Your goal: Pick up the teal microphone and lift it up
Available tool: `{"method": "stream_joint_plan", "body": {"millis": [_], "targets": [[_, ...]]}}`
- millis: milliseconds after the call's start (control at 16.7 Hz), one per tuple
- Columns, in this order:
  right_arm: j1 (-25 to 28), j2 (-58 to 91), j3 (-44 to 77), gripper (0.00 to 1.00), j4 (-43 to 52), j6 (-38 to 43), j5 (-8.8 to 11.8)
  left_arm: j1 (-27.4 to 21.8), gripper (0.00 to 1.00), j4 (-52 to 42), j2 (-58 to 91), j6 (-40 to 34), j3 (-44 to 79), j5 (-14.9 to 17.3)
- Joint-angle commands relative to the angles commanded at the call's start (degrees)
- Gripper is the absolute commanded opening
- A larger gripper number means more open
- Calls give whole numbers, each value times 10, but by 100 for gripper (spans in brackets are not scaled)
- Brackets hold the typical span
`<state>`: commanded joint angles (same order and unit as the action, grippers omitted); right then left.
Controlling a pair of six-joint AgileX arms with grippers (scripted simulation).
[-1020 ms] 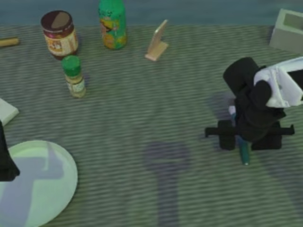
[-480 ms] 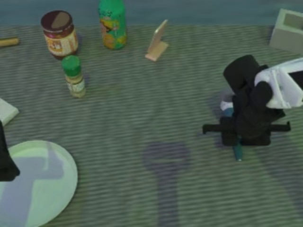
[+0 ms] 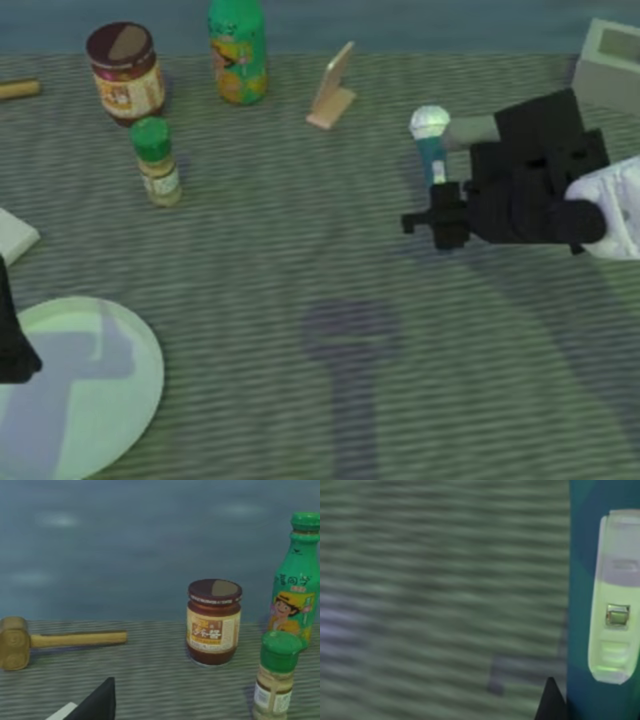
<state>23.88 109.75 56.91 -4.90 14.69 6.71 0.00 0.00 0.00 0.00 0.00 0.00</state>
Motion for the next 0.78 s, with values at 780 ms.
{"method": "stream_joint_plan", "body": {"millis": [780], "targets": [[-6, -147, -143, 0, -479, -137, 140, 0, 100, 0, 0, 0, 0, 0]]}}
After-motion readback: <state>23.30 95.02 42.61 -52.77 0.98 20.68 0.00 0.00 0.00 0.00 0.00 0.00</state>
